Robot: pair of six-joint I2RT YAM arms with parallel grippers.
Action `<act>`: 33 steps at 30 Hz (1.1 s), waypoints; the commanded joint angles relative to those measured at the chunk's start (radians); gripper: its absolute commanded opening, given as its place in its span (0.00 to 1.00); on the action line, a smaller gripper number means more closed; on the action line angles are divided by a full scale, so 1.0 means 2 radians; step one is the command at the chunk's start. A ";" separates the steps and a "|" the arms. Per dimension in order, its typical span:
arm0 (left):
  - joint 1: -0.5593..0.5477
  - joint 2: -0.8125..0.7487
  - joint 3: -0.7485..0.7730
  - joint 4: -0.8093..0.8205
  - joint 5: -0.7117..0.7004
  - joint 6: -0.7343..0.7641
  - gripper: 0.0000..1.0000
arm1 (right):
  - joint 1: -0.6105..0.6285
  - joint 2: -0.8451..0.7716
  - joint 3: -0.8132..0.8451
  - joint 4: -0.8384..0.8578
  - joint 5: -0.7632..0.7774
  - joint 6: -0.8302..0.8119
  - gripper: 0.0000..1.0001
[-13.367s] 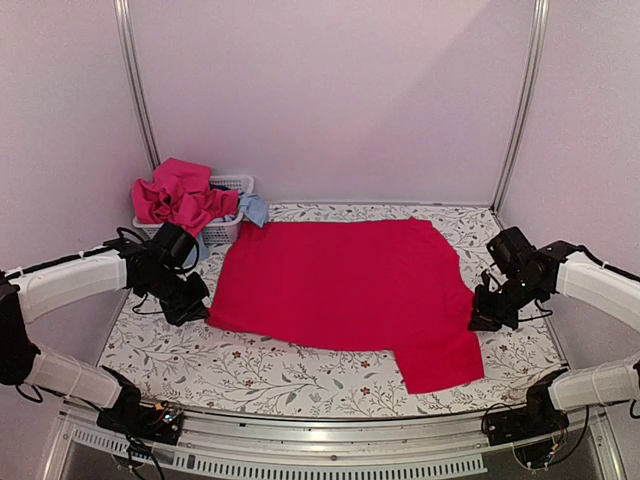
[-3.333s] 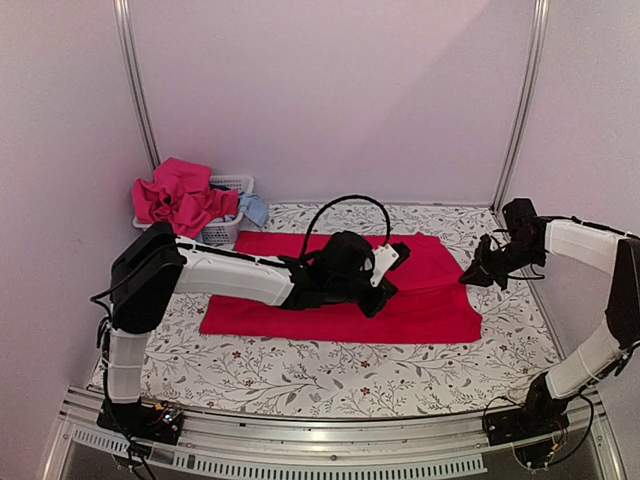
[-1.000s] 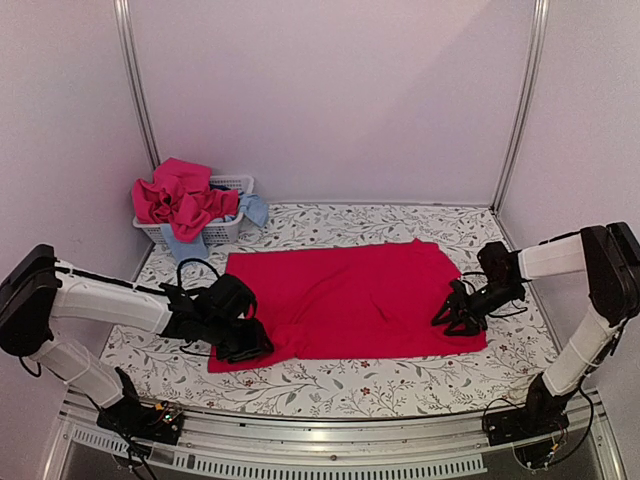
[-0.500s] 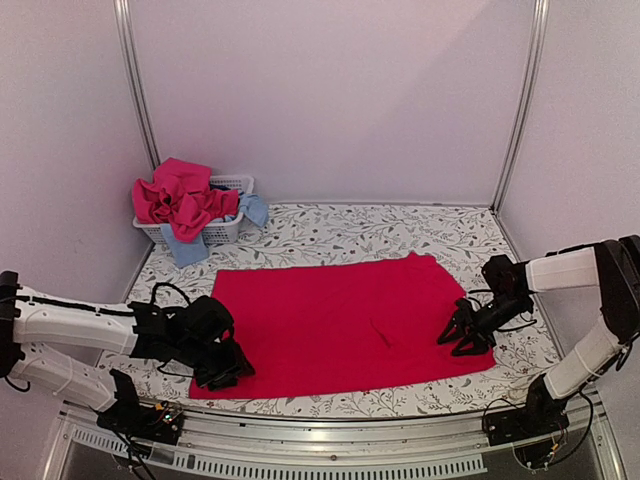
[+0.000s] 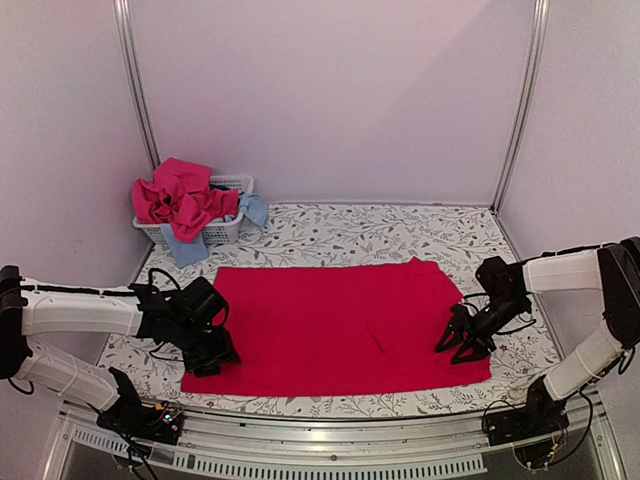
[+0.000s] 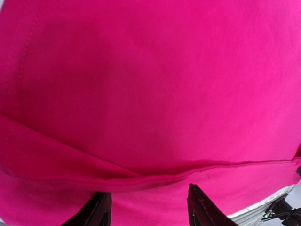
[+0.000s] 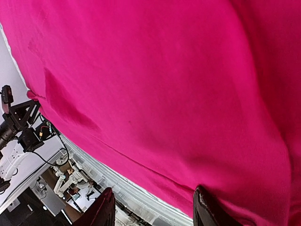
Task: Fold and stack the mixed laundry pile
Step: Move the 1/3-folded T-shirt to the center of the board, then smooth out the 1/3-folded T-shirt at the center of the board.
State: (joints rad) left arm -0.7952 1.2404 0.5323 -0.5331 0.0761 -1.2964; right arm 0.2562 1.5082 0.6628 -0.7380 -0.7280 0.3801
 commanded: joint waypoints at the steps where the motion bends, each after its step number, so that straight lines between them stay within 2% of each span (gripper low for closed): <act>1: 0.014 0.022 0.043 -0.062 -0.055 0.084 0.57 | 0.003 -0.014 0.064 -0.011 0.021 -0.019 0.56; 4: 0.026 0.023 0.097 -0.058 -0.058 0.130 0.63 | 0.001 -0.021 0.129 -0.003 0.047 -0.028 0.59; 9: 0.083 0.028 0.147 -0.036 -0.042 0.185 0.68 | -0.047 0.003 0.217 0.025 0.087 -0.039 0.63; 16: 0.217 0.049 0.170 0.008 0.003 0.249 0.68 | -0.074 0.135 0.348 0.040 0.131 -0.066 0.60; 19: 0.253 0.081 0.188 0.010 0.005 0.280 0.68 | -0.074 0.199 0.400 0.035 0.137 -0.076 0.58; 26: 0.302 0.157 0.226 0.038 0.019 0.315 0.66 | -0.073 0.308 0.498 0.019 0.152 -0.104 0.55; 33: 0.304 0.185 0.235 0.060 0.047 0.307 0.65 | -0.045 0.369 0.572 0.007 0.151 -0.131 0.50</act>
State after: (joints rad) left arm -0.1925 1.5978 0.9855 -0.4561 0.1272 -0.6983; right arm 0.1173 2.1979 1.7317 -0.6994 -0.4408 0.1726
